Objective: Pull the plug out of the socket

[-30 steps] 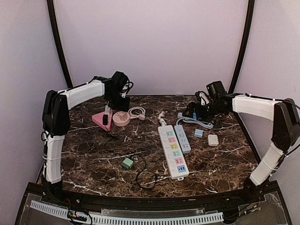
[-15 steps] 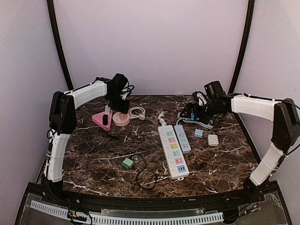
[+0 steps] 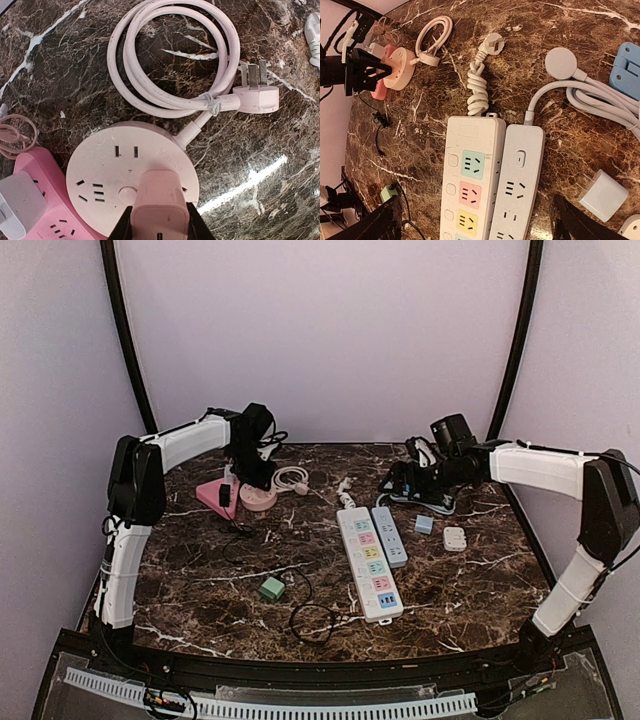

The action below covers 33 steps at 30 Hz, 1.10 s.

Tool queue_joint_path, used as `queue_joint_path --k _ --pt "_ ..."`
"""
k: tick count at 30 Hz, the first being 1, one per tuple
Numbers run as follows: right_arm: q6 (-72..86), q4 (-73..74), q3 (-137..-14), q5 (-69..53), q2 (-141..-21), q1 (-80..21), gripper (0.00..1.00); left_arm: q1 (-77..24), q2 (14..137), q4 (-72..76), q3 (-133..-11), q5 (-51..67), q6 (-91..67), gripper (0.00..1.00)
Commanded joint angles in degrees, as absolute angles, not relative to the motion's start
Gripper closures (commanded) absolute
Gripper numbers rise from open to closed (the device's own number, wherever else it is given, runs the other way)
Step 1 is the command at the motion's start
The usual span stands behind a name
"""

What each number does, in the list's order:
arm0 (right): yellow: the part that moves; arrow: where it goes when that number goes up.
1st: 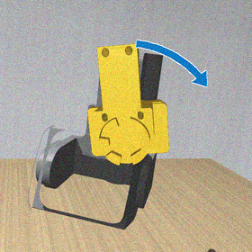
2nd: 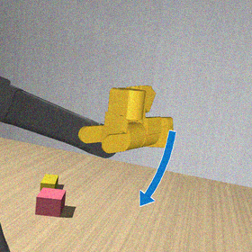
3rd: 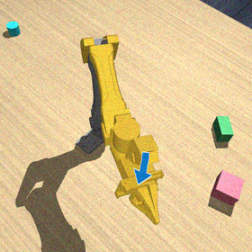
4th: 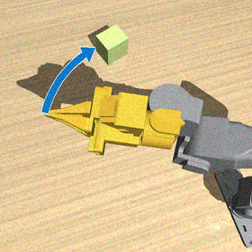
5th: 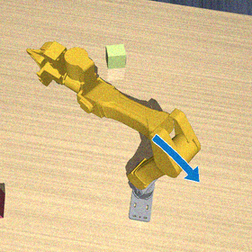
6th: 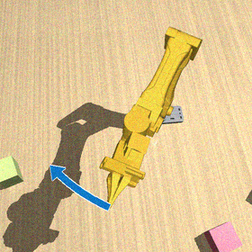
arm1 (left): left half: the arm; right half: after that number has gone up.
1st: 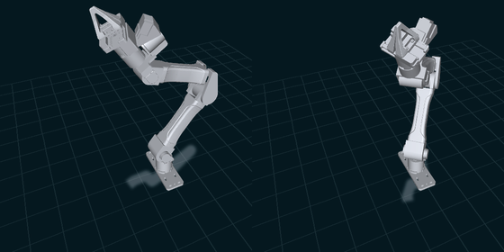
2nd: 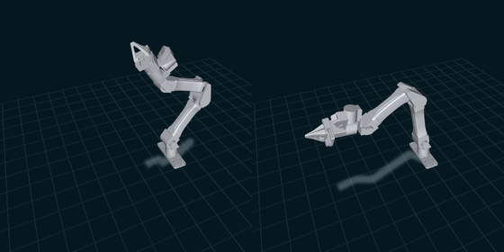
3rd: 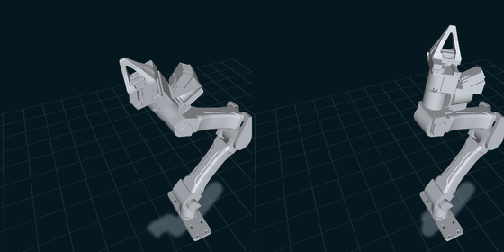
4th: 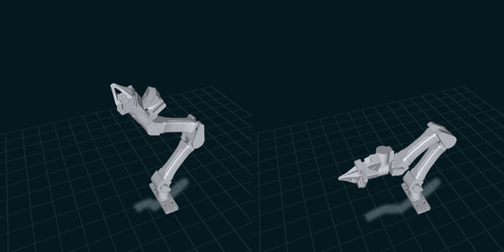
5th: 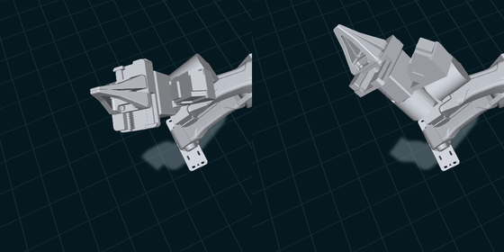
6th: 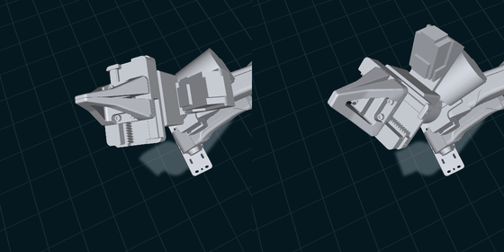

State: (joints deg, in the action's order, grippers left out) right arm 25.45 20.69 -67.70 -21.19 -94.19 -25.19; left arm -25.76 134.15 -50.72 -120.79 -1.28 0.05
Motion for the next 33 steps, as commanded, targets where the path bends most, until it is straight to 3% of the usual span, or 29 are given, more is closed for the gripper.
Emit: queue_joint_path --k 1,6,17,33 --pt "26.9 18.3 -68.8 -22.8 -96.3 -27.0 0.01 -26.2 131.7 -53.7 -119.5 -0.2 0.3 0.8" --pt "28.0 16.8 -70.3 -25.6 -98.9 -28.1 0.01 -28.0 128.2 -52.3 -114.5 1.3 -1.8 0.85" --pt "34.0 10.0 -74.6 -31.5 -106.2 -33.7 0.07 -33.9 119.8 -48.8 -103.7 5.0 -9.2 0.86" --pt "43.6 0.8 -81.6 -35.8 -119.5 -40.7 0.12 -34.6 112.2 -37.1 -94.4 16.9 -28.3 0.88"
